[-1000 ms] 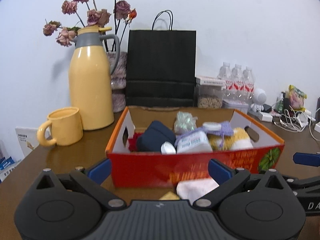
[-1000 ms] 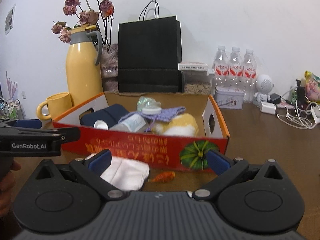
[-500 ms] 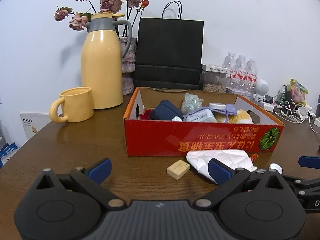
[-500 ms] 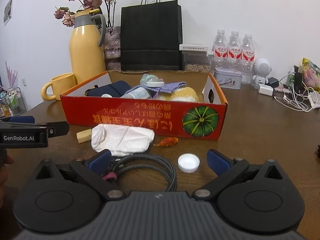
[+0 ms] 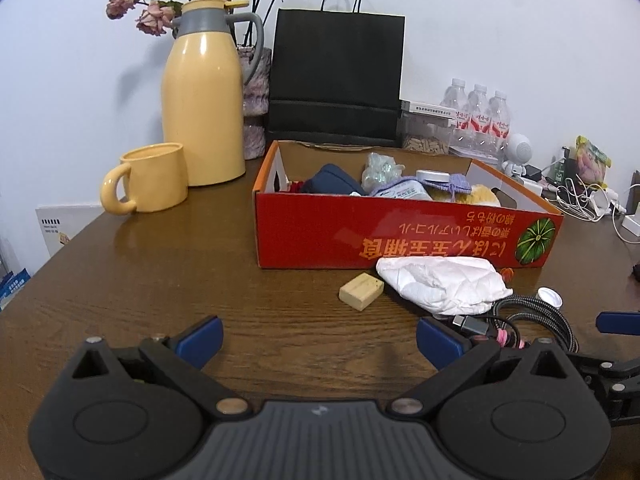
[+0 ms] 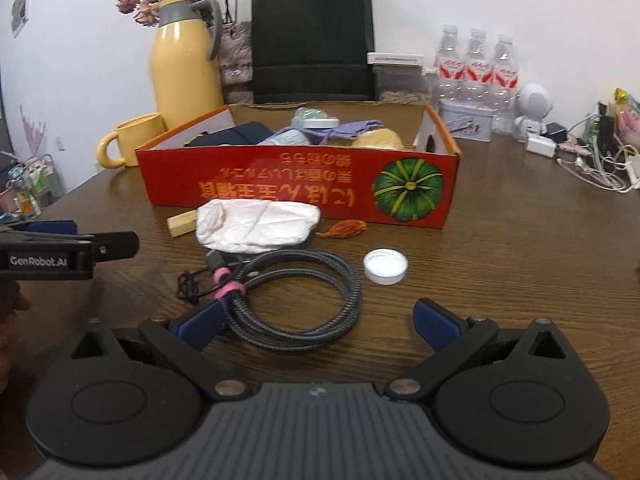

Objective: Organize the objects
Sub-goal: 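Grasp the black braided cable with pink tie using the right tool, then grasp the small wooden block with the left tool while the right tool holds the cable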

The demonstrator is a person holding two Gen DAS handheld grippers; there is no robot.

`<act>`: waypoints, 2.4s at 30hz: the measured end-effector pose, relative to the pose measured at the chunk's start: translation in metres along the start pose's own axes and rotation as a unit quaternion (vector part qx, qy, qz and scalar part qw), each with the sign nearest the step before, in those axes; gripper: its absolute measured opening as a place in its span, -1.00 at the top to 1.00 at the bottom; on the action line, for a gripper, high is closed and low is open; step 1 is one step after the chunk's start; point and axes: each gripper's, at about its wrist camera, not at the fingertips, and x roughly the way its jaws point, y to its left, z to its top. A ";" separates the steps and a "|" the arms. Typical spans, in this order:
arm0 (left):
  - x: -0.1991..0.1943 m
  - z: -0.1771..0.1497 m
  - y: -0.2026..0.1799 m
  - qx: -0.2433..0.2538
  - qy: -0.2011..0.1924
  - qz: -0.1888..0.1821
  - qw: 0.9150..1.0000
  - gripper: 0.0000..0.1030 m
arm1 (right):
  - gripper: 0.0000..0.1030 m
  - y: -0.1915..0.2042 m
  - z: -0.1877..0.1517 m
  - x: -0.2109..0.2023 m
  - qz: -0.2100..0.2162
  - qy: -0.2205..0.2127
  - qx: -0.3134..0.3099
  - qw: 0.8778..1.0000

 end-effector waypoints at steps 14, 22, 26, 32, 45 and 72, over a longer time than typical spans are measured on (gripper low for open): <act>0.004 -0.001 0.008 -0.025 0.013 -0.007 1.000 -1.00 | -1.00 0.016 0.016 0.036 0.020 0.051 -0.012 0.998; 0.005 -0.001 0.008 -0.027 0.016 -0.008 0.999 -1.00 | -0.80 0.016 0.013 0.035 0.018 0.034 -0.010 0.999; 0.007 -0.001 0.008 -0.028 0.019 -0.006 0.999 -1.00 | -0.77 0.015 0.011 0.027 0.009 0.025 -0.017 1.000; 0.008 -0.002 0.007 -0.026 0.023 0.000 0.999 -1.00 | -0.77 0.012 0.010 0.010 -0.012 0.012 -0.047 0.999; 0.009 -0.004 -0.003 -0.001 0.025 0.007 1.000 -1.00 | -0.77 -0.032 0.001 -0.007 -0.056 -0.018 0.002 0.998; 0.071 0.033 -0.027 0.039 0.046 -0.013 0.998 0.36 | -0.78 -0.044 -0.002 -0.004 -0.048 -0.040 0.043 0.997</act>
